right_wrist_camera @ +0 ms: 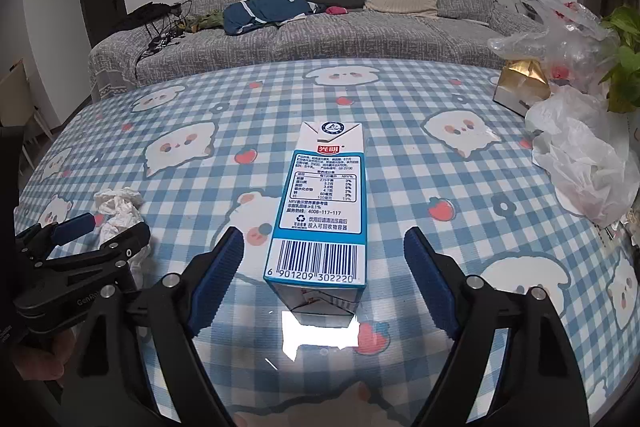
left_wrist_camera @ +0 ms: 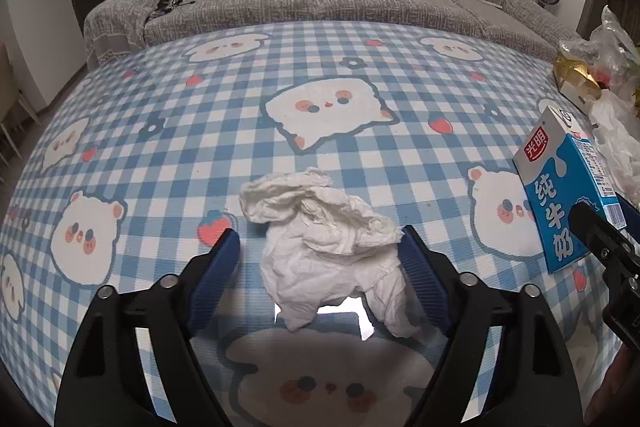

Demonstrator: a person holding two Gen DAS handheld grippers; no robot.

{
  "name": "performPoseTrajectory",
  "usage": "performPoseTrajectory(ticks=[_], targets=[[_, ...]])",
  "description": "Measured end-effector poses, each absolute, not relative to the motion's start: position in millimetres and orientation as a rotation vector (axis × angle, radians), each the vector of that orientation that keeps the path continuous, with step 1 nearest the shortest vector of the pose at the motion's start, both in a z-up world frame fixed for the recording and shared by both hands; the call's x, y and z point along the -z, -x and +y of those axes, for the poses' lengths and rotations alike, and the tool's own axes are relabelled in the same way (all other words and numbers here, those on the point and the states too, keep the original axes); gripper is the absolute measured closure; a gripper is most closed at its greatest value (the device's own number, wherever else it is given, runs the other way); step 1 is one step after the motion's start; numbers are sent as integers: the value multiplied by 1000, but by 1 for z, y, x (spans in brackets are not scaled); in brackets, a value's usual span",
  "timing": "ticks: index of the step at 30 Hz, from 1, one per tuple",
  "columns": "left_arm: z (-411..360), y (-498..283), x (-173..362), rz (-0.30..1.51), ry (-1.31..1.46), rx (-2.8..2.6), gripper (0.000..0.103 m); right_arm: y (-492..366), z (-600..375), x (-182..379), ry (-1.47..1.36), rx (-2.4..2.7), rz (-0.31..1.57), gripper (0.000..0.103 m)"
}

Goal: Collect trash
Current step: 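Move left tool to white tissue while right tool approaches milk carton, then grasp the white tissue with left tool while right tool grasps milk carton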

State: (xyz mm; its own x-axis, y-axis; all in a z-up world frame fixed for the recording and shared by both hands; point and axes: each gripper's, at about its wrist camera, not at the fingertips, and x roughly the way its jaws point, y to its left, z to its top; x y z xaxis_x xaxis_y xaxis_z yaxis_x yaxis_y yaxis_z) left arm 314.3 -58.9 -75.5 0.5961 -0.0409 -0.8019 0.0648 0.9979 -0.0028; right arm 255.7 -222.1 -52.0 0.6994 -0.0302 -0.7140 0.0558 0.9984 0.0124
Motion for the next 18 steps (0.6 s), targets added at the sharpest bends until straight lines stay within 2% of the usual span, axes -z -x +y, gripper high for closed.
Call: performPoseTrajectory(ticks=[2,4,6,7,8,18], targets=[[-60,-315,77,939,-28,59,44,-258,-224,55,-43,47,802,34],[-60,-314,78,937,-31,56,53,-260,-225,58,-46,49,811,39],[-61,-313,77,937,-36,51,72,-261,-224,62,-47,42,824,46],[-62,-312,76,940,-36,54,91,-262,-224,63,-44,38,831,56],[-63,-311,76,947,-33,62,97,-262,-224,64,-41,39,833,62],[-63,-308,74,947,-28,48,99,-258,-225,61,-43,35,830,63]])
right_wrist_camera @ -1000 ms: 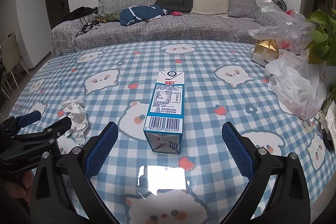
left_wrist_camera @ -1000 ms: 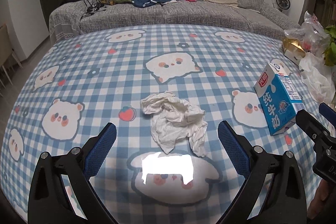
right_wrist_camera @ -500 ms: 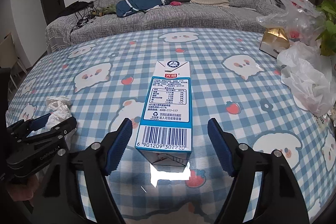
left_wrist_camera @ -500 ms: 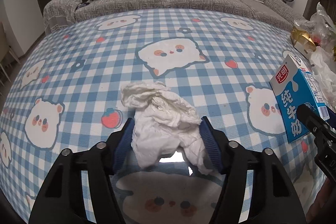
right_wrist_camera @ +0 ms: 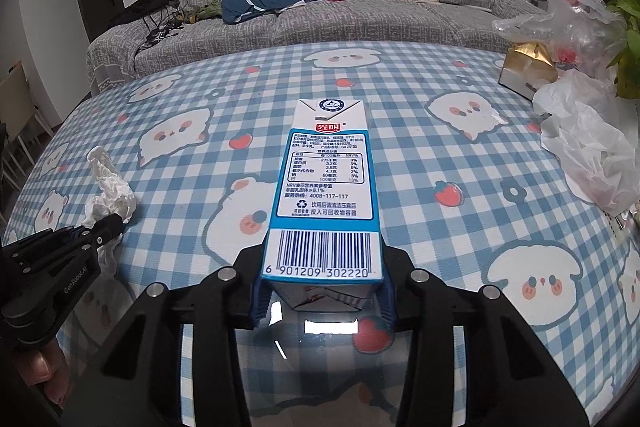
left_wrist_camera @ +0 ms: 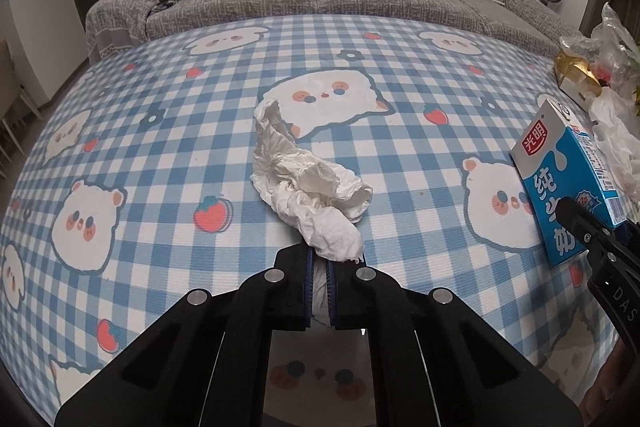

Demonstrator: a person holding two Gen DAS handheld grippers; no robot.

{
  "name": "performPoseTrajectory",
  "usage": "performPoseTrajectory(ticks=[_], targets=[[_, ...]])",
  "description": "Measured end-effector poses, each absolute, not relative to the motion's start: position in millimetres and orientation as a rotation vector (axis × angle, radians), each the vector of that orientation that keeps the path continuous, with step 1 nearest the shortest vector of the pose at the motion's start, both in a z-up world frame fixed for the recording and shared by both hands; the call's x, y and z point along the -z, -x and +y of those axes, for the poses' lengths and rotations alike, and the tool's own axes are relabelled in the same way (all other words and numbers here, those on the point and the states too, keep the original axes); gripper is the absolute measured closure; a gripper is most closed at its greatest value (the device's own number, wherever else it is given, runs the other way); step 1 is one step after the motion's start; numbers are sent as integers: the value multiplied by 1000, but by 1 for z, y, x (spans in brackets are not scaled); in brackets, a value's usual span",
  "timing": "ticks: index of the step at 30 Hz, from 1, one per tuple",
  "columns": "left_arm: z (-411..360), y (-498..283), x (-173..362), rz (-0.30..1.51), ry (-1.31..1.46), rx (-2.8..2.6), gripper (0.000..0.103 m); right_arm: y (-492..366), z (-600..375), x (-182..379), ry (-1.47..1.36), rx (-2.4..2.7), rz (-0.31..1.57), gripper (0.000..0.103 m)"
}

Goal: Collect trash
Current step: 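Grasp the white tissue with left tool while right tool grasps milk carton, then lift and carry the tissue and milk carton with both tools over the bin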

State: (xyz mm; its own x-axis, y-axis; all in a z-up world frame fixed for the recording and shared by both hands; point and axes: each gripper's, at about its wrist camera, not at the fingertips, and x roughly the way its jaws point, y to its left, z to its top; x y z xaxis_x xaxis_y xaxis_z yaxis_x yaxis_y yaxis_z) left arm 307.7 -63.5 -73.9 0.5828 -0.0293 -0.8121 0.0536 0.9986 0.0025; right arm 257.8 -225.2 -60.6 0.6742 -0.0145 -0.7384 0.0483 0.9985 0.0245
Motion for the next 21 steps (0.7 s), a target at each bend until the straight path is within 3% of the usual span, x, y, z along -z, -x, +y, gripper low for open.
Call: performPoseTrajectory(ticks=[21], targets=[[-68,-269,43,914,-18,78,99,-221,-224,30,-8,45,798,63]])
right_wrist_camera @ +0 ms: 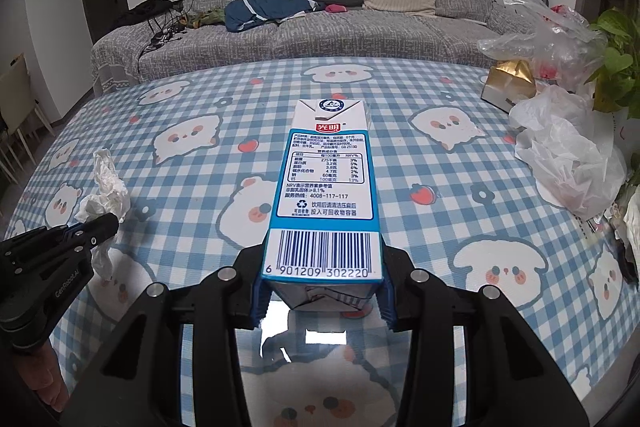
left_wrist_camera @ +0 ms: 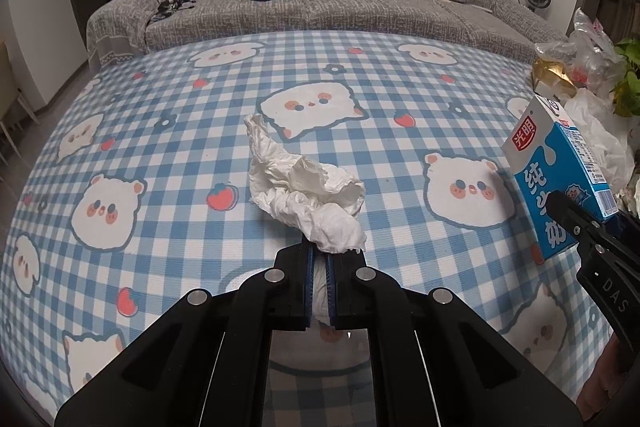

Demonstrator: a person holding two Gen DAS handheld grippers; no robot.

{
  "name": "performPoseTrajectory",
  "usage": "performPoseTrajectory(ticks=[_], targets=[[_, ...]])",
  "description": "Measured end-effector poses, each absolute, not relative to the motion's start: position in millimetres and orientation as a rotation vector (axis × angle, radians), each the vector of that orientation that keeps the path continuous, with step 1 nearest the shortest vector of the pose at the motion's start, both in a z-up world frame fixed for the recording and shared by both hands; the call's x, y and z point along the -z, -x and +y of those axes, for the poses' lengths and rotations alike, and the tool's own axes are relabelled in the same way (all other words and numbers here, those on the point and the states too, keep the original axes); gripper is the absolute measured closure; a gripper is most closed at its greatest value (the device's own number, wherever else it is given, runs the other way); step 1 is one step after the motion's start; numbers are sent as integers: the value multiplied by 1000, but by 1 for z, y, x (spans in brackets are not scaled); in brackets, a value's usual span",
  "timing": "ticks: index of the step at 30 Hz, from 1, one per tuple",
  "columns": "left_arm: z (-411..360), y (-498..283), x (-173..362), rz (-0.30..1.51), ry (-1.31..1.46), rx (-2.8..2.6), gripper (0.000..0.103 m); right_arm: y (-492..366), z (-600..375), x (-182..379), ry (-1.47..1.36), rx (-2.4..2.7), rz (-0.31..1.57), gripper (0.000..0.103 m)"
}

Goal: Collect trash
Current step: 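Lift and carry the tissue and milk carton with both tools over the bin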

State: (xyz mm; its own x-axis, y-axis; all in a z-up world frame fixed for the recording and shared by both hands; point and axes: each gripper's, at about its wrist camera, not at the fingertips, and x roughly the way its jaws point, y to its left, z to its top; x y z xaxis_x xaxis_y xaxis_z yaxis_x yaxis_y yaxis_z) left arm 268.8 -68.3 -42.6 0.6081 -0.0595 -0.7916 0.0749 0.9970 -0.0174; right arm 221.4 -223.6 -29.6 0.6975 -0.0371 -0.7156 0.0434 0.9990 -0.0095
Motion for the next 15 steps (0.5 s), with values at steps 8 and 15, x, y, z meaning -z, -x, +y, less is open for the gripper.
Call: performPoseTrajectory(ticks=[8,15], targets=[[-64,-241,38,911,-14,86,99,-194,-219,18,10,41,777,63],[-59,-210,25,890,0,94,99,-164,-217,17,-4,31,777,63]])
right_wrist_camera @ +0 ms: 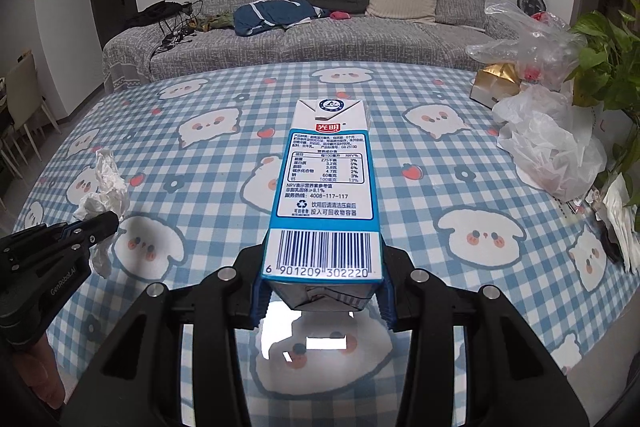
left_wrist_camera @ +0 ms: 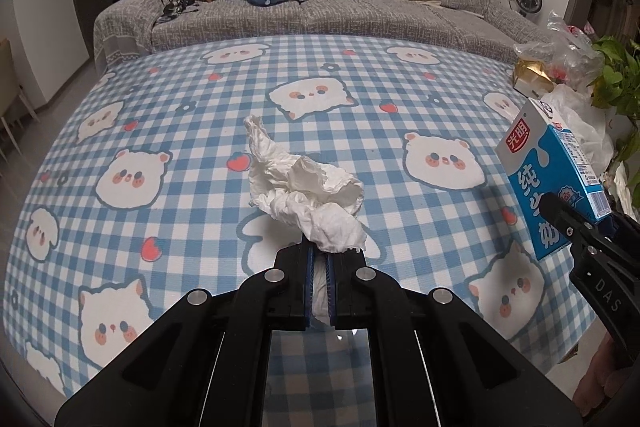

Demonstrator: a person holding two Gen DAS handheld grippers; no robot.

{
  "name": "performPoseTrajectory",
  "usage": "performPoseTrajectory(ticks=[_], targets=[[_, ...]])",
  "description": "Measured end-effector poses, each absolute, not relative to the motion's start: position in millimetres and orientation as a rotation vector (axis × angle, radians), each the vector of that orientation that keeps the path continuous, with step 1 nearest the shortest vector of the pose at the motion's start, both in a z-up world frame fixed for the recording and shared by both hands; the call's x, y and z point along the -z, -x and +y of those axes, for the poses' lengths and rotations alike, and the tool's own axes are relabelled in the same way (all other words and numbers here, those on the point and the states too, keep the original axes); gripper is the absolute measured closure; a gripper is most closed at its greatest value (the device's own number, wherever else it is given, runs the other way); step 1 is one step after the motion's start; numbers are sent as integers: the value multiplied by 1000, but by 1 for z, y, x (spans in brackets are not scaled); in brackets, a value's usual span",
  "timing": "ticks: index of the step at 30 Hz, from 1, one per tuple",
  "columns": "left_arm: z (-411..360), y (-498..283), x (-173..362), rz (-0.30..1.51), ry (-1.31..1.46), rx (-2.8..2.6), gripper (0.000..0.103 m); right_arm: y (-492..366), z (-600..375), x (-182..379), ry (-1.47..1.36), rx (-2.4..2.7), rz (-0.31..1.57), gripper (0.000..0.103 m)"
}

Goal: Collect trash
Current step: 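Lift and carry the tissue and milk carton with both tools over the bin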

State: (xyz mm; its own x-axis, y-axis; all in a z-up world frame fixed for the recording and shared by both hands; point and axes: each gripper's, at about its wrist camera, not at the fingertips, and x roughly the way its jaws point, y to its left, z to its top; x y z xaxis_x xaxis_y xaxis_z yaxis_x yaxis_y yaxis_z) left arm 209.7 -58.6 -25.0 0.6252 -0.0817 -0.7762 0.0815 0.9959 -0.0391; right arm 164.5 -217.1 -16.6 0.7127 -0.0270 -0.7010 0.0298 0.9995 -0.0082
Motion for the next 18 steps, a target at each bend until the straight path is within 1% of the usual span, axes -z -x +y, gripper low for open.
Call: performPoseTrajectory(ticks=[18], targets=[[-48,-111,25,883,17,97,99,-79,-200,7,-3,13,746,63]])
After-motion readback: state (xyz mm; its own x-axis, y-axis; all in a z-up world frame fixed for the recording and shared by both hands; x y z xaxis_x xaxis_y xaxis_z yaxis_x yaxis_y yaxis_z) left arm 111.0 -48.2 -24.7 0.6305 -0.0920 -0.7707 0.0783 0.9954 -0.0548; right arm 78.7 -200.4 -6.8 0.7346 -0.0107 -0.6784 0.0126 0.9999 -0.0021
